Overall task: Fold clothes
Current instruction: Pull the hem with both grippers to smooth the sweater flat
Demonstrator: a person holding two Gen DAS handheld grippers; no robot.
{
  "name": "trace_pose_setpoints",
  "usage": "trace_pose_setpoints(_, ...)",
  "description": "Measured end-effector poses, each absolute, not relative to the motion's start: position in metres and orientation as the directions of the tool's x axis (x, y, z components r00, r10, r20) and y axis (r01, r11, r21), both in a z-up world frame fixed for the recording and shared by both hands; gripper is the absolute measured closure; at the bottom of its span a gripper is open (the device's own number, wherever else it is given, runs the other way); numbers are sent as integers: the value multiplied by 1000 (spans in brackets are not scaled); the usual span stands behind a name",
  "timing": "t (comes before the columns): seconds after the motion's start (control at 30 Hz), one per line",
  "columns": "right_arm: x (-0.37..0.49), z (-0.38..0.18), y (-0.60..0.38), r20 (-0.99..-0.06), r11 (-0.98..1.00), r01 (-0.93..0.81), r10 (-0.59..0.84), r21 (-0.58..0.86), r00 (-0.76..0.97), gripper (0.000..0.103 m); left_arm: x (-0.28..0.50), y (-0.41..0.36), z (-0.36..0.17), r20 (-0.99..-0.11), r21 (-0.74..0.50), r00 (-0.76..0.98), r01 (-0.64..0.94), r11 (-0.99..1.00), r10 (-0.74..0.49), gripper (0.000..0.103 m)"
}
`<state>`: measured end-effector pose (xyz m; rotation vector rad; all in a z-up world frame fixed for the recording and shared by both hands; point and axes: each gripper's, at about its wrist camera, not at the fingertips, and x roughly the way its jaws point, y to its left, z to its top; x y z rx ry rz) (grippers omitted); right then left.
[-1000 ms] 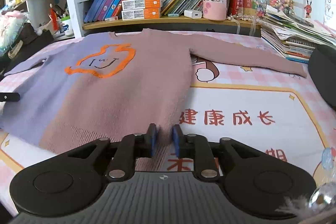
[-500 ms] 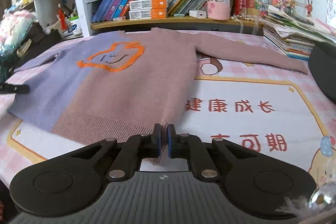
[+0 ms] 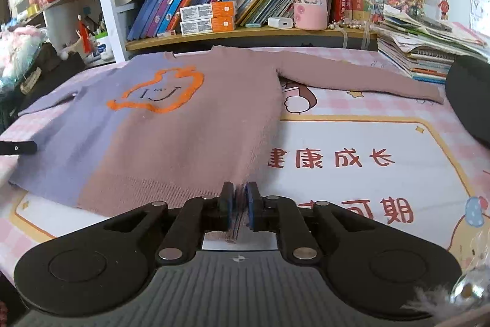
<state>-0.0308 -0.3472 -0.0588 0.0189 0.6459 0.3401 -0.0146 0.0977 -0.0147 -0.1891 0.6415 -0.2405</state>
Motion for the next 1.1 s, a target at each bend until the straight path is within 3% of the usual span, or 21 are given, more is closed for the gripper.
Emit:
trace_pose_setpoints(0.17, -30, -61, -346, -593, 946, -304, 311, 116, 743, 86, -16, 100, -19, -568, -274, 768, 160, 948, -294, 81)
trace_pose_setpoints(0.27, -30, -61, -345, -593, 947, -303, 305, 107, 745, 95, -14, 96, -20, -567, -273, 764, 178, 945, -307, 91)
trace_pose_setpoints(0.37, -31, -61, -345, -592, 948, -301, 299, 98, 748, 98, -12, 89, -20, -568, -268, 756, 205, 941, -326, 94)
trace_pose_setpoints(0.97, -33, -62, -343, -588, 953, -296, 275, 63, 761, 97, -16, 91, -22, -568, -243, 766, 195, 950, -302, 93)
trace_pose_setpoints(1.1, -34, -62, -343, -581, 957, -284, 263, 57, 770, 93, -21, 87, -20, -560, -201, 785, 183, 962, -266, 83)
